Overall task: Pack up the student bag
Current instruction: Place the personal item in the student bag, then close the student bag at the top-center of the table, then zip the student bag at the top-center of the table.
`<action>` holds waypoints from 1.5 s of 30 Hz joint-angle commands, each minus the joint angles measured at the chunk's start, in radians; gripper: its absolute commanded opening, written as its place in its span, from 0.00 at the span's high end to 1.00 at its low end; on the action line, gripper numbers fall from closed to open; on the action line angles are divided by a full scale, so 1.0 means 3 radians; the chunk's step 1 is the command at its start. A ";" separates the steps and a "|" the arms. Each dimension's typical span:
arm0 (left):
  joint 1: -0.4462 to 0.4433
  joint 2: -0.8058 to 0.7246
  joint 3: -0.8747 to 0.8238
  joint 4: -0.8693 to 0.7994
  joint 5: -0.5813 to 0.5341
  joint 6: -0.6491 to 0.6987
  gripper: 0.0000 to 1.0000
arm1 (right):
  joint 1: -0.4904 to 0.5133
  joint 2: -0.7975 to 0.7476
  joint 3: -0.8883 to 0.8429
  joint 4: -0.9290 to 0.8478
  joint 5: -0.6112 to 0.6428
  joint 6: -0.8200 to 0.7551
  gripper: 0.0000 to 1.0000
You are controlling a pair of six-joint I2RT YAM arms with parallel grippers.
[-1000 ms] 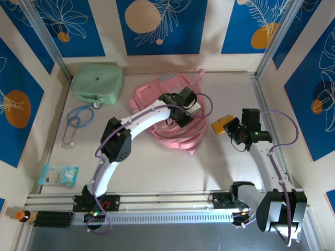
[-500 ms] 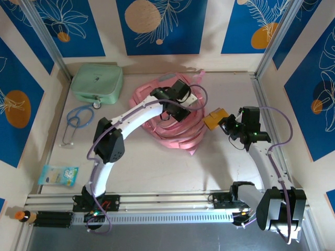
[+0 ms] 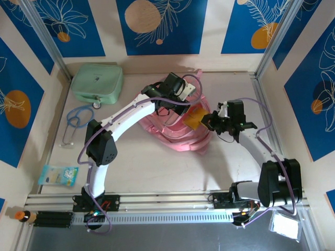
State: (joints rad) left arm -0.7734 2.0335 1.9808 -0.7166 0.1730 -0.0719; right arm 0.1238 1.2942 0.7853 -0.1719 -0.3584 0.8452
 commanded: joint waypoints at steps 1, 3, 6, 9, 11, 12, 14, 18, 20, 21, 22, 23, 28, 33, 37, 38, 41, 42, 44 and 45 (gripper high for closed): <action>-0.0042 -0.0148 0.0060 0.0287 0.0257 -0.0130 1.00 | 0.0141 0.0159 0.0259 0.0048 0.0145 0.0112 0.98; -0.0044 -0.0141 0.0060 0.0286 0.0213 -0.0144 1.00 | 0.0209 0.0303 0.0356 0.0037 0.0274 0.0224 0.98; -0.0045 -0.0145 0.0059 0.0282 0.0166 -0.0172 1.00 | 0.0211 0.0530 0.0480 0.0126 0.0256 0.0420 0.98; -0.0037 -0.0148 0.0060 0.0279 0.0134 -0.0193 1.00 | 0.0243 0.0708 0.0623 0.0206 0.0249 0.0497 0.98; -0.0031 -0.0151 0.0060 0.0278 0.0114 -0.0204 1.00 | 0.0281 0.0830 0.0719 0.0212 0.0249 0.0536 0.98; -0.0029 -0.0150 0.0060 0.0277 0.0109 -0.0209 1.00 | 0.0304 0.0896 0.0762 0.0225 0.0249 0.0566 0.98; -0.0019 -0.0146 0.0053 0.0287 0.0103 -0.0229 1.00 | 0.0347 0.1007 0.0829 0.0258 0.0230 0.0627 0.95; 0.0003 -0.0138 0.0053 0.0302 0.0084 -0.0271 1.00 | 0.0408 0.1137 0.0899 0.0520 0.0007 0.0700 0.86; 0.0025 -0.0140 0.0049 0.0312 0.0078 -0.0316 1.00 | 0.0399 0.1108 0.0874 0.0552 0.0017 0.0760 0.74; 0.0045 -0.0141 0.0044 0.0317 0.0078 -0.0362 1.00 | 0.0377 0.1084 0.0867 0.0491 0.0024 0.0772 0.69; 0.0063 -0.0141 0.0035 0.0325 0.0093 -0.0402 1.00 | 0.0350 0.1052 0.0853 0.0439 0.0024 0.0772 0.64; 0.0093 -0.0134 0.0022 0.0349 0.0147 -0.0456 1.00 | 0.0316 0.1003 0.0832 0.0343 0.0024 0.0765 0.61; 0.0161 -0.0150 -0.0120 0.0518 0.0347 -0.0627 1.00 | 0.0151 0.0641 0.0652 -0.0135 0.0085 0.0679 0.59; 0.0161 -0.0141 -0.0210 0.0543 0.0414 -0.0654 0.87 | 0.0050 0.0080 0.0327 -0.0469 0.0492 0.0529 0.54; 0.0180 -0.0211 -0.0403 0.0583 0.0272 -0.0740 0.55 | -0.0019 -0.0300 0.0117 -0.0668 0.0958 0.0418 0.44; 0.0201 -0.0251 -0.0493 0.0588 0.0138 -0.0814 0.48 | -0.0041 -0.0372 0.0094 -0.0691 0.0990 0.0333 0.42; 0.0310 -0.0397 -0.0829 0.0583 -0.0152 -0.1062 0.37 | -0.0036 -0.0501 0.0133 -0.0836 0.1112 0.0171 0.37; 0.0354 -0.0445 -0.0963 0.0616 -0.0167 -0.1143 0.36 | -0.0031 -0.0516 0.0145 -0.0838 0.1114 0.0130 0.36; 0.0462 -0.0573 -0.1307 0.0742 -0.0132 -0.1346 0.34 | -0.0005 -0.0515 0.0181 -0.0844 0.1104 0.0099 0.35; 0.0518 -0.0625 -0.1454 0.0812 -0.0084 -0.1435 0.34 | 0.0004 -0.0494 0.0192 -0.0830 0.1083 0.0085 0.35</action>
State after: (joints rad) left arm -0.6674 1.9041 1.6344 -0.5182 0.1776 -0.3958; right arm 0.1173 1.1511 0.8284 -0.3824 -0.0624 0.9222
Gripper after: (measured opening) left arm 0.655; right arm 0.651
